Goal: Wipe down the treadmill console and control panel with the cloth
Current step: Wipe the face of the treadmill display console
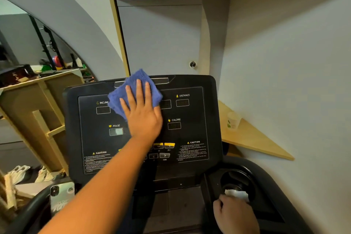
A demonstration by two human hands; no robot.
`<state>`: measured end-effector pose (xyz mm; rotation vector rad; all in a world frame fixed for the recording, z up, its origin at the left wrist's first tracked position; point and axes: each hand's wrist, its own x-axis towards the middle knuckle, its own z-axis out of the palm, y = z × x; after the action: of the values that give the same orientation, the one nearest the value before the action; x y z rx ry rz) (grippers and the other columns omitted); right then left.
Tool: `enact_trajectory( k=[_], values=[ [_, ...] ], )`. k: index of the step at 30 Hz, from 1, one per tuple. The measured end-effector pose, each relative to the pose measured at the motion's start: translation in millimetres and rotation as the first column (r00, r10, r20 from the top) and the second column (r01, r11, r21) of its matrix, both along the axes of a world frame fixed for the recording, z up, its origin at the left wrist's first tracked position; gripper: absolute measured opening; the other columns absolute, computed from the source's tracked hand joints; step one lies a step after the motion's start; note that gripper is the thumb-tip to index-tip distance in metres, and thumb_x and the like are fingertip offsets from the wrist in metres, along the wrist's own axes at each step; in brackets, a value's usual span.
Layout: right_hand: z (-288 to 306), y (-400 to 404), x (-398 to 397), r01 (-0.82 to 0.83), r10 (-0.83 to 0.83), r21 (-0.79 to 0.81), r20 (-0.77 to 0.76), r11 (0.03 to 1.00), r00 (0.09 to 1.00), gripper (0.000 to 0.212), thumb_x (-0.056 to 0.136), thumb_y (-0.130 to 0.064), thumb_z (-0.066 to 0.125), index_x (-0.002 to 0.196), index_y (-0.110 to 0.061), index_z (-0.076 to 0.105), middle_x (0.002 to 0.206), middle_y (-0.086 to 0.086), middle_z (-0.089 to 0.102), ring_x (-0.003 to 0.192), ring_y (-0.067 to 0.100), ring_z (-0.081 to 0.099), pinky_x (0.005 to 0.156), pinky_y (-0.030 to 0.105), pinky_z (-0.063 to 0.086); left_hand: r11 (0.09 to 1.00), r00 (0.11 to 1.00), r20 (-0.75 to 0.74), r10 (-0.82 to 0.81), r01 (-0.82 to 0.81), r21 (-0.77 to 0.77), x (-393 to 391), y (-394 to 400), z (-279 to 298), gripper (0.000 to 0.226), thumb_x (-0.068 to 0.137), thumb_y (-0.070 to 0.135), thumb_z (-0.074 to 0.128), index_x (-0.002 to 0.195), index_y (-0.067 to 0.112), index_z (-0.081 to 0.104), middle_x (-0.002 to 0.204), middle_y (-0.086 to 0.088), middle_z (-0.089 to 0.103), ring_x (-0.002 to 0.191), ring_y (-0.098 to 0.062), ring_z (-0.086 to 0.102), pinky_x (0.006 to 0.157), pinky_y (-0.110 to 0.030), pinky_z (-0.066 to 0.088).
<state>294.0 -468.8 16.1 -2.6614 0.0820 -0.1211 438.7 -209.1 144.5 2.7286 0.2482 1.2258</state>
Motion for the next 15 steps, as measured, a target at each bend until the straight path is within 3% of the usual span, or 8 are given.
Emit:
enact_trajectory(
  k=[2, 5, 7, 10, 12, 15],
  values=[
    [-3.3, -2.8, 1.1, -0.027, 0.028, 0.005, -0.028, 1.0, 0.999, 0.032, 0.095, -0.041, 0.036, 0.095, -0.028, 0.065, 0.098, -0.007, 0.067, 0.097, 0.009, 0.064, 0.084, 0.024, 0.049, 0.999, 0.999, -0.012, -0.051, 0.051, 0.012, 7.8, -41.5, -3.2, 0.069, 0.102, 0.043, 0.032, 0.163, 0.018, 0.011, 0.171, -0.007, 0.003, 0.156, -0.039, -0.003, 0.123, -0.057, -0.008],
    [-7.7, -1.5, 0.8, 0.004, -0.004, -0.015, -0.001, 1.0, 1.0, 0.032, 0.093, -0.042, 0.042, 0.091, -0.028, 0.07, 0.096, -0.01, 0.068, 0.092, 0.005, 0.064, 0.083, 0.021, 0.051, 0.919, 0.951, -0.151, -0.27, 0.302, 0.254, 6.7, -85.2, -15.2, 0.07, 0.103, 0.045, 0.038, 0.163, 0.022, 0.013, 0.172, -0.004, 0.003, 0.157, -0.036, -0.005, 0.124, -0.06, 0.001],
    [-15.3, 0.6, 3.5, 0.009, -0.009, -0.047, 0.004, 0.999, 1.0, 0.03, 0.091, -0.042, 0.044, 0.088, -0.028, 0.071, 0.093, -0.009, 0.069, 0.088, 0.007, 0.064, 0.082, 0.023, 0.052, 0.82, 0.896, -0.242, -0.371, 0.439, 0.368, 3.4, -80.5, -18.2, 0.067, 0.104, 0.045, 0.036, 0.163, 0.023, 0.013, 0.172, -0.002, 0.004, 0.157, -0.033, -0.006, 0.124, -0.06, 0.004],
    [-24.8, 1.0, 8.2, 0.067, -0.067, -0.124, 0.004, 0.99, 0.998, 0.031, 0.087, -0.045, 0.045, 0.088, -0.033, 0.074, 0.102, -0.014, 0.07, 0.102, 0.012, 0.062, 0.087, 0.026, 0.052, 0.723, 0.867, -0.298, -0.4, 0.498, 0.479, -7.1, -27.5, -16.5, 0.066, 0.105, 0.043, 0.038, 0.163, 0.025, 0.013, 0.171, 0.001, 0.007, 0.158, -0.028, -0.002, 0.126, -0.055, 0.004],
    [-29.7, 0.9, 12.6, 0.068, -0.075, -0.182, -0.036, 0.981, 0.997, 0.034, 0.086, -0.048, 0.04, 0.087, -0.036, 0.072, 0.099, -0.014, 0.07, 0.102, 0.015, 0.059, 0.085, 0.027, 0.052, 0.765, 0.895, -0.271, -0.355, 0.445, 0.466, -19.3, 17.2, -17.6, 0.065, 0.105, 0.042, 0.038, 0.163, 0.026, 0.013, 0.171, 0.002, 0.007, 0.158, -0.026, -0.002, 0.126, -0.055, 0.005],
    [-30.5, 0.7, 11.4, 0.078, -0.082, -0.147, -0.025, 0.986, 0.996, 0.03, 0.088, -0.047, 0.039, 0.085, -0.037, 0.067, 0.097, -0.011, 0.067, 0.103, 0.015, 0.057, 0.08, 0.026, 0.052, 0.861, 0.936, -0.209, -0.282, 0.343, 0.376, -39.0, 79.6, -21.3, 0.065, 0.104, 0.039, 0.039, 0.163, 0.028, 0.012, 0.171, 0.002, 0.007, 0.158, -0.025, -0.002, 0.125, -0.058, 0.008]
  ],
)
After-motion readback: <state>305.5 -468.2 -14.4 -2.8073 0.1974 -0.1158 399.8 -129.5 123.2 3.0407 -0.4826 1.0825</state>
